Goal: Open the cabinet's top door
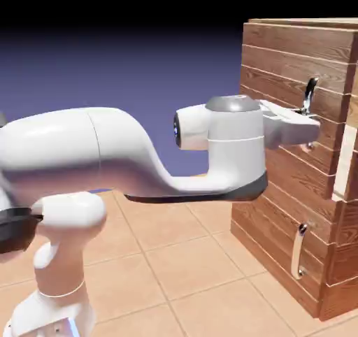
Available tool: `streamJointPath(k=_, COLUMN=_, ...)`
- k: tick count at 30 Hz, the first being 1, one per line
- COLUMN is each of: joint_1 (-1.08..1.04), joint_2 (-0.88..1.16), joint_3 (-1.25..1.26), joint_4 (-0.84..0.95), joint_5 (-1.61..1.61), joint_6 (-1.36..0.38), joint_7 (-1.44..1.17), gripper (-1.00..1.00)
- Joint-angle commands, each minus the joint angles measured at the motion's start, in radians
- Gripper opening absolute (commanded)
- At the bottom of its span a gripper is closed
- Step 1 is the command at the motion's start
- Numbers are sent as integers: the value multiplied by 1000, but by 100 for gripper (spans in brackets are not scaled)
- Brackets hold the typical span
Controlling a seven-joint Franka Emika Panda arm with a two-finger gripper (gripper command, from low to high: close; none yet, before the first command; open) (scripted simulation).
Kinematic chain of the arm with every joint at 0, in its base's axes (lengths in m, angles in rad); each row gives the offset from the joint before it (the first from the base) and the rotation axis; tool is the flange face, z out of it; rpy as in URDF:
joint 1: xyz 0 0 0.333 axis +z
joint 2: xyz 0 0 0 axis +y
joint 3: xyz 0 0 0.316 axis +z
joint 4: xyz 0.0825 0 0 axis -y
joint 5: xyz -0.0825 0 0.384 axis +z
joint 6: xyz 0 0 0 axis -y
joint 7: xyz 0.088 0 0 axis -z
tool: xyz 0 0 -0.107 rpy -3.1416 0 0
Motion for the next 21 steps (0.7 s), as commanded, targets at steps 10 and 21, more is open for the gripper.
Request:
streamJointPath(k=10, joint_1=-357, joint_2=-68, joint_3=323, joint_4=-314, joint_5=245, joint_6=-229, joint_7=-32, gripper=-100)
streamJointPath(k=21, joint_1=-593, joint_2=-228, joint_3=722, joint_4=-553, joint_5=655, joint_6=-461, joint_7=-119, gripper=-100)
